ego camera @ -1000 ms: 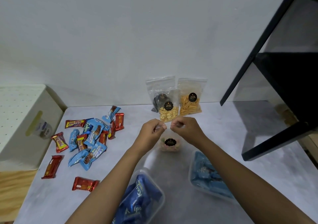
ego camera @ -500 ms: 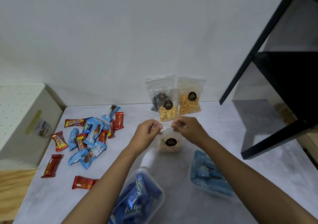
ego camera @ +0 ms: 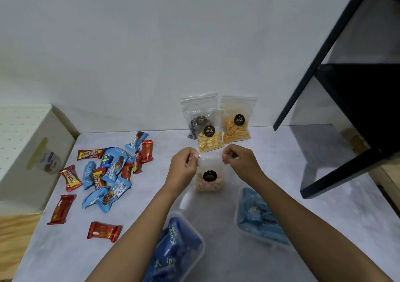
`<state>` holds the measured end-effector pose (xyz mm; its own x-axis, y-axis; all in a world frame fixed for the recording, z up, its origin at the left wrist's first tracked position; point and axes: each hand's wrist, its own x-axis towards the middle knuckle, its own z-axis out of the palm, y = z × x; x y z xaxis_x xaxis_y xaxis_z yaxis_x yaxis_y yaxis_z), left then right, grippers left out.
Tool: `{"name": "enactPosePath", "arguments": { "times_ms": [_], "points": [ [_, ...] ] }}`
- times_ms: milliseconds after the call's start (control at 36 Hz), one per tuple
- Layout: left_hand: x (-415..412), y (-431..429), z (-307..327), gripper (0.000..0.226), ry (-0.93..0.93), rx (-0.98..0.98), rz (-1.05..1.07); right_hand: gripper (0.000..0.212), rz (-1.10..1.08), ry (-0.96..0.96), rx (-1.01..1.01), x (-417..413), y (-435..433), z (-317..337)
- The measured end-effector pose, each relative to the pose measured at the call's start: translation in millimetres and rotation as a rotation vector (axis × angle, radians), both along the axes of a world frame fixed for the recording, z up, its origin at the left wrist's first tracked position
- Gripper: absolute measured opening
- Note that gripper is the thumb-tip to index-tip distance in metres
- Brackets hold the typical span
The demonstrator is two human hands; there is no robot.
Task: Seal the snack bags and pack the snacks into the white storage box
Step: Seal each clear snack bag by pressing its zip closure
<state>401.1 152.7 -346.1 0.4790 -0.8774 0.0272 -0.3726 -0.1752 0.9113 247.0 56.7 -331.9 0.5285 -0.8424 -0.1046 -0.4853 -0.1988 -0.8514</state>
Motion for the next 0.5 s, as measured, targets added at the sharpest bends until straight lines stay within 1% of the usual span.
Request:
{"name": "enactPosePath", "arguments": {
  "times_ms": [111,194,250,306,389,500],
  "points": [
    [2,-1,0,0.015,0.013,0.010,0.001,0.008,0.044,0.045,0.011,0,0,1],
    [2,-1,1,0.013,0.018,0.031,-0.029,0.010,0.090,0.170,-0.077,5,-1,4],
    [3,-1,3,0.012,0.044,0.032,-0.039,0.010,0.091,0.220,-0.144,10,-1,8],
    [4,-1,3,0.012,0.081,0.048,-0.074,0.010,0.090,0.239,-0.169,12,-2,10],
    [6,-2,1,0.011,0.106,0.103,-0.144,0.010,0.110,0.258,-0.156,14,0,10],
    [10,-3,-1,0.009,0.110,0.102,-0.158,0.008,0.122,0.235,-0.147,15,3,13]
  ]
}}
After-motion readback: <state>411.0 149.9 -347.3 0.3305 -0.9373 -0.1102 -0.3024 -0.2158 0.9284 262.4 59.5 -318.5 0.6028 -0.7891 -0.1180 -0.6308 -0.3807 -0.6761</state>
